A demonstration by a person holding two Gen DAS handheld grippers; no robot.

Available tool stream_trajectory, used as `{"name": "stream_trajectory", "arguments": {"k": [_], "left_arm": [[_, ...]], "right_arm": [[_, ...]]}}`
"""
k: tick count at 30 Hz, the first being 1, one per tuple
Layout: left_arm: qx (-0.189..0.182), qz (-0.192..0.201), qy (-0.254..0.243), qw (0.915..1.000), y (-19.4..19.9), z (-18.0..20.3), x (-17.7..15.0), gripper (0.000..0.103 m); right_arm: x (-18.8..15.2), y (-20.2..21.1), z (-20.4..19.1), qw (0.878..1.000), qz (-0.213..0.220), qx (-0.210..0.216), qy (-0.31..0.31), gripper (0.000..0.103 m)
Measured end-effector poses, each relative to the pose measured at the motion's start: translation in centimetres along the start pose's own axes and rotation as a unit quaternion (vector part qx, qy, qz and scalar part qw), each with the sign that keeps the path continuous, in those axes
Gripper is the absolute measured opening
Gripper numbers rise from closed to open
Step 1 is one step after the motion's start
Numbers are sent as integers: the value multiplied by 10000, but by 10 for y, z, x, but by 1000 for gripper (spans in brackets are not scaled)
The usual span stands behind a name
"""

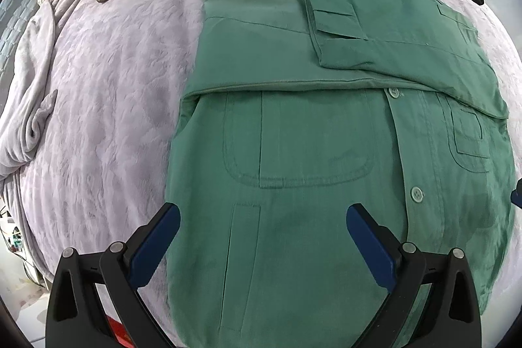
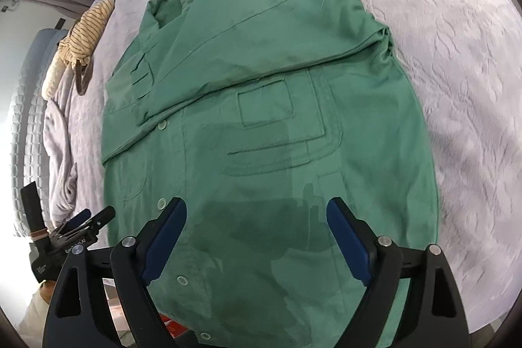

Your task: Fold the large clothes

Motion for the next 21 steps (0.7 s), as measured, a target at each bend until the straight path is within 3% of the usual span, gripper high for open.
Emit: {"name": "stream_trajectory", "arguments": {"k": [4, 8, 21], "left_arm": [[-5, -40, 18, 10000, 4, -5, -5, 102], [28, -61, 17, 10000, 8, -11, -8, 102], [149, -236, 83, 9996, 1, -30, -18, 102]], "right_arm": [[-7, 2, -8, 9999, -45, 131, -23, 90], [-17, -2, -11, 9991, -377, 202, -41, 90], [-29, 1, 19, 9973, -614, 65, -404, 90]]}}
Point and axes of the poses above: each gripper's, at about its wrist camera, not at the fingertips, and y roughly against the way its jaws point, z to its right, x to its top, the point moved 9 cm from there along -y, roughly the way its jaws point, and after that the axes turned 13 degrees about y, right-handed, at the moved point
